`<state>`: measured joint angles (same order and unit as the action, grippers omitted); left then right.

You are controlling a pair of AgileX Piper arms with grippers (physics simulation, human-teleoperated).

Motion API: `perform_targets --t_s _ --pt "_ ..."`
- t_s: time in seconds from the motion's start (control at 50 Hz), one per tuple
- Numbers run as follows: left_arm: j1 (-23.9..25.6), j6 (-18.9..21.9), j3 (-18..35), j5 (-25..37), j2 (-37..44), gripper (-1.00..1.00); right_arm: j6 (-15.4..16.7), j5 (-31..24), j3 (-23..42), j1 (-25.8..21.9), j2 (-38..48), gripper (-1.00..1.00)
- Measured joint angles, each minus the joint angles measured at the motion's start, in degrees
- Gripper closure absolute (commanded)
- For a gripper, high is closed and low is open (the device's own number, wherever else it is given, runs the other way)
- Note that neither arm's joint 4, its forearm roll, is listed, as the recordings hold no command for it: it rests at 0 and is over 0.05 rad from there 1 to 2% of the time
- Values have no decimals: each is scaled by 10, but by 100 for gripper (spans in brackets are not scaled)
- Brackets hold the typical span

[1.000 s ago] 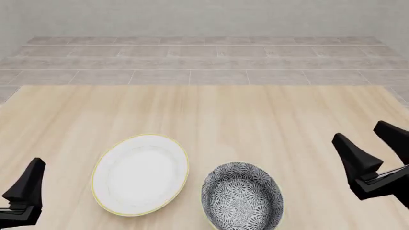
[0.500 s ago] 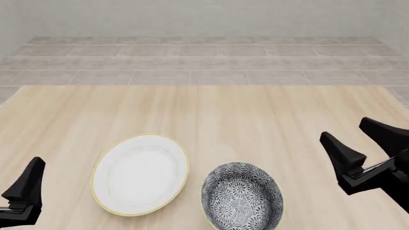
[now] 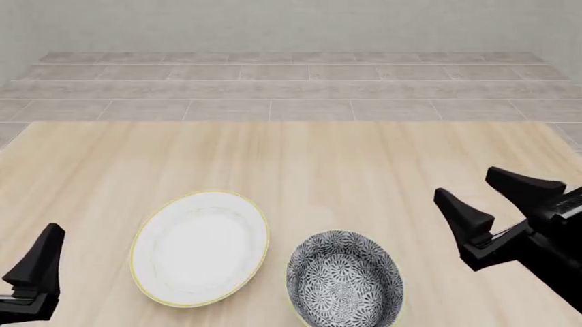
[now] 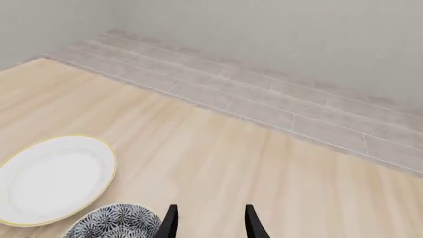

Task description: Put the bowl on the plate.

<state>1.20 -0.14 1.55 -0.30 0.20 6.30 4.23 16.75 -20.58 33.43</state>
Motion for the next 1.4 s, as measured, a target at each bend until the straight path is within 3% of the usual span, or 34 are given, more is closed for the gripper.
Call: perform_targets --t_s 0.58,1.4 --pt "4 1 1 2 -1 -100 -15 40 -4 -36 79 -100" --pt "4 4 1 1 1 -100 -7 88 -22 -69 167 -100"
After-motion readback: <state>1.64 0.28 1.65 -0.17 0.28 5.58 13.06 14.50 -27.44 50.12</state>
